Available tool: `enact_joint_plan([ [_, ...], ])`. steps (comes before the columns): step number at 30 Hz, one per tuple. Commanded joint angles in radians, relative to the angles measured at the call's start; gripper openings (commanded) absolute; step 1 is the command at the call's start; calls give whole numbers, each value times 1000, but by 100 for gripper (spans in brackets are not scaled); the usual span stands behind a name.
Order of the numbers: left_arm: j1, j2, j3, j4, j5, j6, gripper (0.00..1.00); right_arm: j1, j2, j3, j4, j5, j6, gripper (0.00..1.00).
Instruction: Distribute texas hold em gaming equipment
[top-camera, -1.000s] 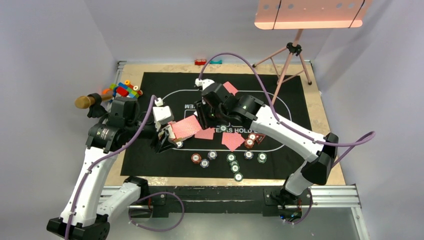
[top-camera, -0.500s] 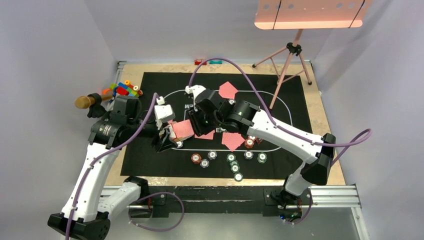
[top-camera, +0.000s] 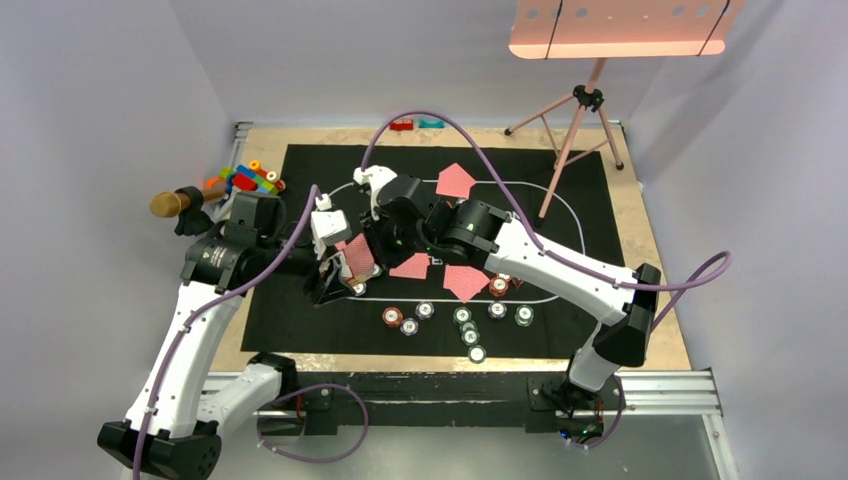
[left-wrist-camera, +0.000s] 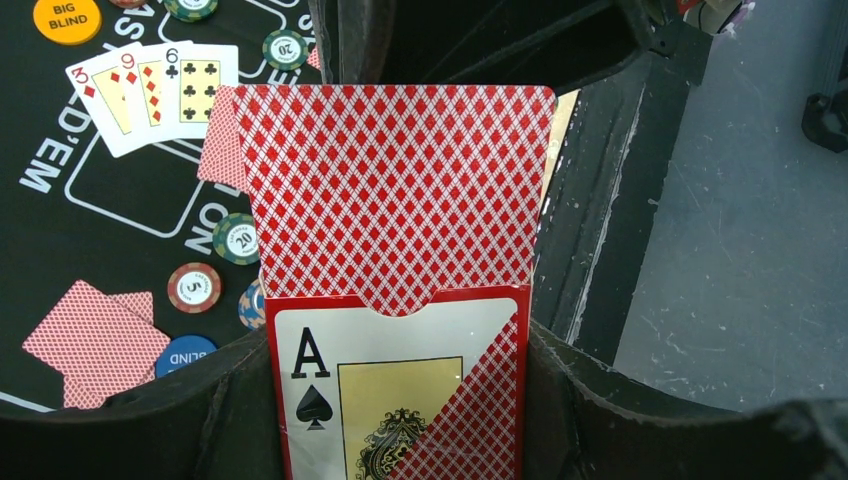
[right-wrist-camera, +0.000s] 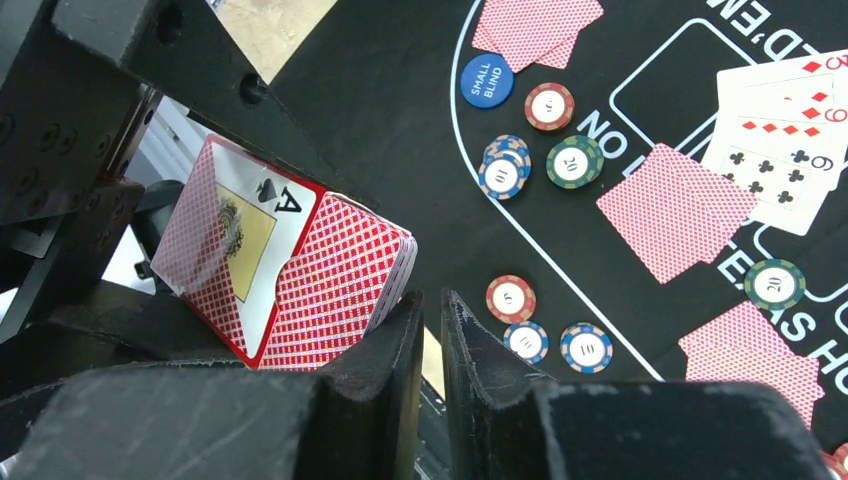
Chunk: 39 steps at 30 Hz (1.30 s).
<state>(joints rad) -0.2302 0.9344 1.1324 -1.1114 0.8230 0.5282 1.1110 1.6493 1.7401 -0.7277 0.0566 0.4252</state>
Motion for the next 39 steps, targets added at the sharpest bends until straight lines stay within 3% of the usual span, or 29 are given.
enact_joint_plan([
  [1,-1,5,14,63,57,29,4,21,15,51,55,-39,-9,17],
  [10,-1,1,34,64,69,15,12,22,42,45,-13,56,-22,16],
  [15,-1,-19,35,55,69,16,13,21,24,45,-49,167,-50,16],
  [26,-1,-33,44,36,85,16,12,3,-14,34,-81,227,-84,14],
  [39,-1,-21,30,28,56,40,13,-23,-86,-3,-2,67,-132,11],
])
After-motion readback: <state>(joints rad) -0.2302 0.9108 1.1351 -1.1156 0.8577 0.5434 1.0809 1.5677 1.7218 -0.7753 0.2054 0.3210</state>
